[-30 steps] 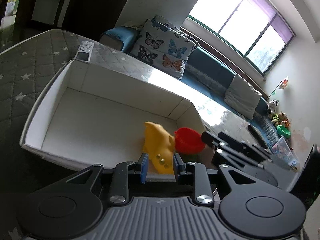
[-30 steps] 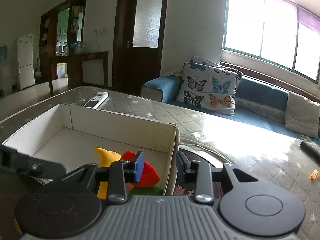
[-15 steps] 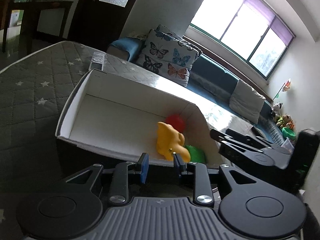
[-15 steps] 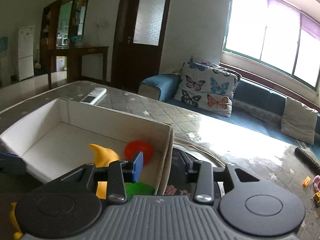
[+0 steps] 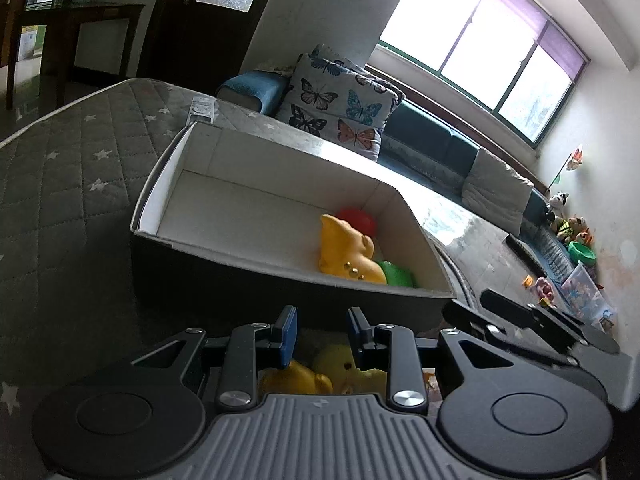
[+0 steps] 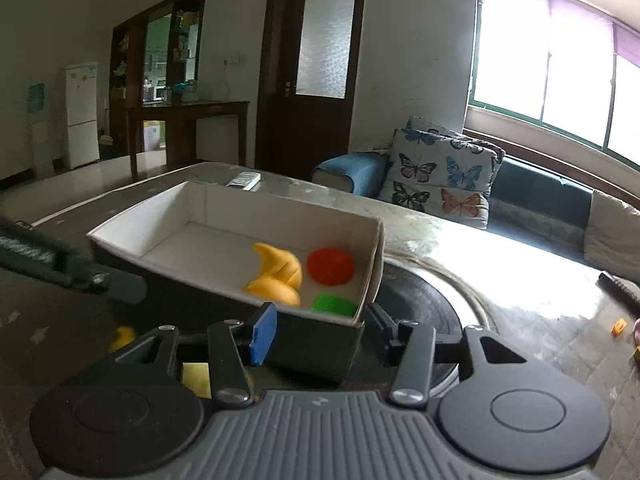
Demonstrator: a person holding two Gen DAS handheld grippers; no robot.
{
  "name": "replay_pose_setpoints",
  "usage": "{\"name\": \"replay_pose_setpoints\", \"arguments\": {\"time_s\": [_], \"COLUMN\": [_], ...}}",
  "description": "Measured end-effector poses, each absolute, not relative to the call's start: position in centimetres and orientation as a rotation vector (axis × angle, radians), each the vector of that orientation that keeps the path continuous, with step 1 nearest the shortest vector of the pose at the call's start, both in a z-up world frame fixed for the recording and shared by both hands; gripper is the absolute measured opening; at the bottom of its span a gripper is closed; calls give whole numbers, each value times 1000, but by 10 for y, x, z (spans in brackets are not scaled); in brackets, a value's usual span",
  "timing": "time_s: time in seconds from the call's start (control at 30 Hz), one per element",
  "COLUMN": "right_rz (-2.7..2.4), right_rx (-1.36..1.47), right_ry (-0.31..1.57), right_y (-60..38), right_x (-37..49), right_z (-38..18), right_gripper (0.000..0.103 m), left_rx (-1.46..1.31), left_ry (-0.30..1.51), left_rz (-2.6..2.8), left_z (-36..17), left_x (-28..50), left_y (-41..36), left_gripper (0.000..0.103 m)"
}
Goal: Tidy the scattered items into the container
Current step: 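Move the left tool down onto the small yellow rubber duck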
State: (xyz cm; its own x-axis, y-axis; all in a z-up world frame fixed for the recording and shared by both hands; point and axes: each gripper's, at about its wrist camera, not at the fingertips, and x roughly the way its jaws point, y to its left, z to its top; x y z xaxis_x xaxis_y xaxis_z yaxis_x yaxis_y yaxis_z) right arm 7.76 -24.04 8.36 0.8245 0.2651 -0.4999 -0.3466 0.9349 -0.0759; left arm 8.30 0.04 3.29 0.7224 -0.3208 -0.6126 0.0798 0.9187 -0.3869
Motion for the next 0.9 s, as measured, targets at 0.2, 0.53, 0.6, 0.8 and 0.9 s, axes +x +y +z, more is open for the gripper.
{"name": "replay_pose_setpoints", "arguments": {"time_s": [0.2,0.53,0.6,0.8,0.9], "right_rz": [369,456,472,470,475], "right_rx": [-149,-151,-156,-137,-144], "right_ry": [523,578,588,572,551], "right_y": [-240,-229,-225,-221,-218], "right_x": [52,42,46,44,34], "right_z": [77,57,53,54,58], "right_gripper": [51,70,70,70,68], "left_rx": [-342,-375,-385,-423,-435], "left_ry": [763,805,812,812,816], "left_rz": [-227,-198,-189,-151,-149], "left_z": [26,16,14,12,11], "left_x": [76,68,68,70,73], "left_y": [-5,0,2,16,19], "left_gripper": [30,30,30,30,30]}}
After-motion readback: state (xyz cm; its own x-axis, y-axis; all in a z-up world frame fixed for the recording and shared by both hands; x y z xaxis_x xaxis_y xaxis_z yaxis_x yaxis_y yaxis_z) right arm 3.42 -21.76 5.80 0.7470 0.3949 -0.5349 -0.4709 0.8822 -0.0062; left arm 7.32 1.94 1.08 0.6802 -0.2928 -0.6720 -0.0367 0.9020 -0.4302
